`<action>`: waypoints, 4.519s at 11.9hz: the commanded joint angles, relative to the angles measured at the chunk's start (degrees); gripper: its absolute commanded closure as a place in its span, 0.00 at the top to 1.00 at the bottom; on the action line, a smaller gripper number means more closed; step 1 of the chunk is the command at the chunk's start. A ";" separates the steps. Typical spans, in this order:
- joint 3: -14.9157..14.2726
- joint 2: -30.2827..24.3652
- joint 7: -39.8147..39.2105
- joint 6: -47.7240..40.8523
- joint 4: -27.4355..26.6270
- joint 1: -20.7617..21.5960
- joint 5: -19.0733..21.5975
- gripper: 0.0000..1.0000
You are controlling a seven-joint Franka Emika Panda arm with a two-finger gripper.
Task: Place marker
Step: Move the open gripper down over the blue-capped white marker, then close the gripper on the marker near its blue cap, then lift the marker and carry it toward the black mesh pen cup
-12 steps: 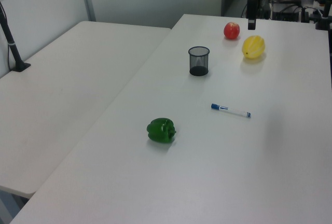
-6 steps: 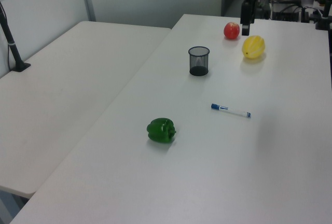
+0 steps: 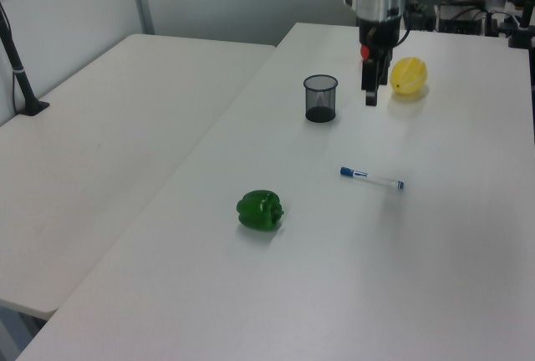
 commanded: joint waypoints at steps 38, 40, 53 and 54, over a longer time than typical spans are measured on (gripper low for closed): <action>-0.35 14.50 11.28 21.71 -6.30 3.50 -7.80 0.12; -0.35 13.54 11.28 21.09 -5.95 3.50 -7.71 0.12; -1.14 2.02 3.28 -13.63 15.49 2.54 -4.55 0.13; -1.14 2.02 3.11 -13.63 15.49 2.36 -4.55 0.13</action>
